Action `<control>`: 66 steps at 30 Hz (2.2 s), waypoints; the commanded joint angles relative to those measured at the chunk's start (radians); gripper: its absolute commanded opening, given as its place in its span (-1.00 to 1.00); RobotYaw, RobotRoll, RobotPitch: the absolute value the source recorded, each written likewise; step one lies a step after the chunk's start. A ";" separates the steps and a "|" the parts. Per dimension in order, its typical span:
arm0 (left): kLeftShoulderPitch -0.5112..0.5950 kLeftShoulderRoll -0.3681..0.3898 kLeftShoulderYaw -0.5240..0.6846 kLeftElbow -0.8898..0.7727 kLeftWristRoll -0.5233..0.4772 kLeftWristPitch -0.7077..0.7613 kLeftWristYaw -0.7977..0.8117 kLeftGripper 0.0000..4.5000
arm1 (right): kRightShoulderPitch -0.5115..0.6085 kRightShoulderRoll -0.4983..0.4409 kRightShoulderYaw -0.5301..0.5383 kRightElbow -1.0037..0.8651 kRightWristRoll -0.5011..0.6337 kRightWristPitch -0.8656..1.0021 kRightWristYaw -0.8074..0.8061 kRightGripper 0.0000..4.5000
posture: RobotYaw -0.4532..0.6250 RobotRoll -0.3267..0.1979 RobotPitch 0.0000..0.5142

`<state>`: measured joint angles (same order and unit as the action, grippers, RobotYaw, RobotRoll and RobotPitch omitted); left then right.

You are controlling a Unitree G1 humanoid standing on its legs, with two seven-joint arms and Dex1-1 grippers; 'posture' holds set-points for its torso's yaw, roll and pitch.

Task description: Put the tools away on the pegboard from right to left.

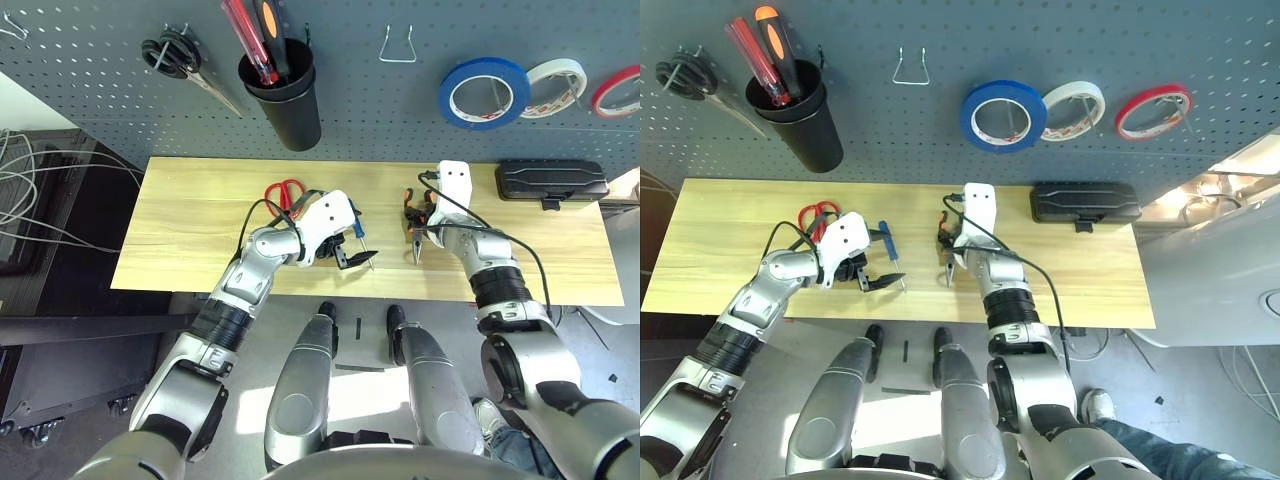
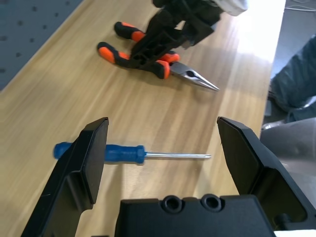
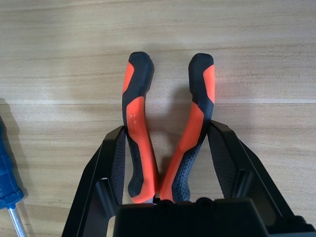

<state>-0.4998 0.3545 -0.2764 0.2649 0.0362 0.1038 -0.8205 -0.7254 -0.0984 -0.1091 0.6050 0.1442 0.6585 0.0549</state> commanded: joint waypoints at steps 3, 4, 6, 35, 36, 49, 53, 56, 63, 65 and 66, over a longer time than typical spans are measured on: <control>0.012 0.000 0.006 0.005 -0.005 -0.005 0.010 1.00 | 0.038 0.008 0.000 -0.019 0.010 0.076 0.010 0.25 | 0.15 0.25 0.67; 0.011 0.000 0.011 0.002 -0.009 -0.010 0.014 1.00 | 0.044 -0.004 0.015 -0.060 0.010 0.090 0.032 0.25 | 0.15 0.25 0.67; 0.010 -0.002 0.025 -0.002 -0.017 -0.023 0.025 1.00 | 0.060 -0.031 0.049 -0.154 0.015 0.112 0.093 0.25 | 0.15 0.25 0.65; -0.034 -0.050 0.166 0.009 -0.097 -0.135 0.153 1.00 | 0.123 -0.262 0.144 -0.730 0.061 -0.293 0.514 0.24 | 0.06 0.25 0.55; -0.039 -0.052 0.168 0.012 -0.099 -0.138 0.155 1.00 | 0.116 -0.265 0.139 -0.743 0.063 -0.297 0.513 0.24 | 0.04 0.25 0.54; -0.092 -0.093 0.191 0.023 -0.146 -0.140 0.154 1.00 | -0.057 -0.197 0.104 -0.864 0.156 -0.243 0.465 0.24 | 0.02 0.25 0.51; -0.105 -0.100 0.193 0.022 -0.157 -0.134 0.158 1.00 | -0.130 -0.166 0.094 -0.849 0.174 -0.236 0.441 0.24 | 0.03 0.25 0.50; -0.112 -0.104 0.194 0.020 -0.163 -0.129 0.162 1.00 | -0.172 -0.156 0.090 -0.829 0.176 -0.251 0.432 0.24 | 0.03 0.25 0.51; -0.119 -0.111 0.181 0.024 -0.156 -0.134 0.164 1.00 | -0.293 -0.159 0.101 -0.738 0.126 -0.396 0.444 0.24 | 0.05 0.25 0.51; -0.123 -0.113 0.180 0.023 -0.157 -0.132 0.165 1.00 | -0.310 -0.157 0.101 -0.709 0.120 -0.426 0.446 0.24 | 0.05 0.25 0.51; -0.124 -0.114 0.180 0.023 -0.157 -0.131 0.165 1.00 | -0.317 -0.155 0.102 -0.696 0.114 -0.445 0.448 0.24 | 0.05 0.25 0.51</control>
<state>-0.6326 0.2474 -0.0838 0.2805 -0.1222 -0.0346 -0.6510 -1.0294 -0.2522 -0.0144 -0.0872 0.2664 0.2544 0.4932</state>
